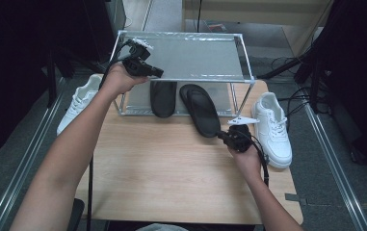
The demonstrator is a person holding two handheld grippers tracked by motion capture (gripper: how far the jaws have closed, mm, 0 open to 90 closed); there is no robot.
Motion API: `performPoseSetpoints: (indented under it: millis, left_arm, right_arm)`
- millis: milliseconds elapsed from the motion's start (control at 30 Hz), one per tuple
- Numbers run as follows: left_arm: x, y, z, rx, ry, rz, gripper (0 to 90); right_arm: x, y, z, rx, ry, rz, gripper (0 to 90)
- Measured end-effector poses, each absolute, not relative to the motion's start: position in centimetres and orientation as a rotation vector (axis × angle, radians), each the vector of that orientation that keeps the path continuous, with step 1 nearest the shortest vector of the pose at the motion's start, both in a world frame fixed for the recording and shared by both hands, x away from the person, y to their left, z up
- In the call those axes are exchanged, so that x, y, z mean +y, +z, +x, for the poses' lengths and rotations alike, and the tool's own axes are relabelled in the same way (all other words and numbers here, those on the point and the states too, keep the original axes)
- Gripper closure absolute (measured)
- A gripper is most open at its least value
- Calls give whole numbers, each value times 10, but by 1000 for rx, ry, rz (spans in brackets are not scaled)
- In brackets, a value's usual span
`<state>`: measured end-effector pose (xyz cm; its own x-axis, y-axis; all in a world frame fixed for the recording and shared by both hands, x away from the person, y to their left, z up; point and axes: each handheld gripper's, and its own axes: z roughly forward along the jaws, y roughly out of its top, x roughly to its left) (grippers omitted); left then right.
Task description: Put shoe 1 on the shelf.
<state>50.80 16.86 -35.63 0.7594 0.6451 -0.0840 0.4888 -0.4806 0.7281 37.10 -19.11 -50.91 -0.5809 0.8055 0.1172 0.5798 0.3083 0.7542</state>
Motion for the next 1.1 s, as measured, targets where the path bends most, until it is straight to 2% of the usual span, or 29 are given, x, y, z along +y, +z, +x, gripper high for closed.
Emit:
performPoseSetpoints:
  millis: [467, 1100]
  left_arm:
    - [169, -357, 509, 848, 242, 2168, 900]
    - [171, -358, 509, 847, 238, 2154, 900]
  right_arm:
    - [-175, -510, 390, 2281, 1162, 1275, 900]
    - [-123, -512, 426, 2293, 1186, 1247, 900]
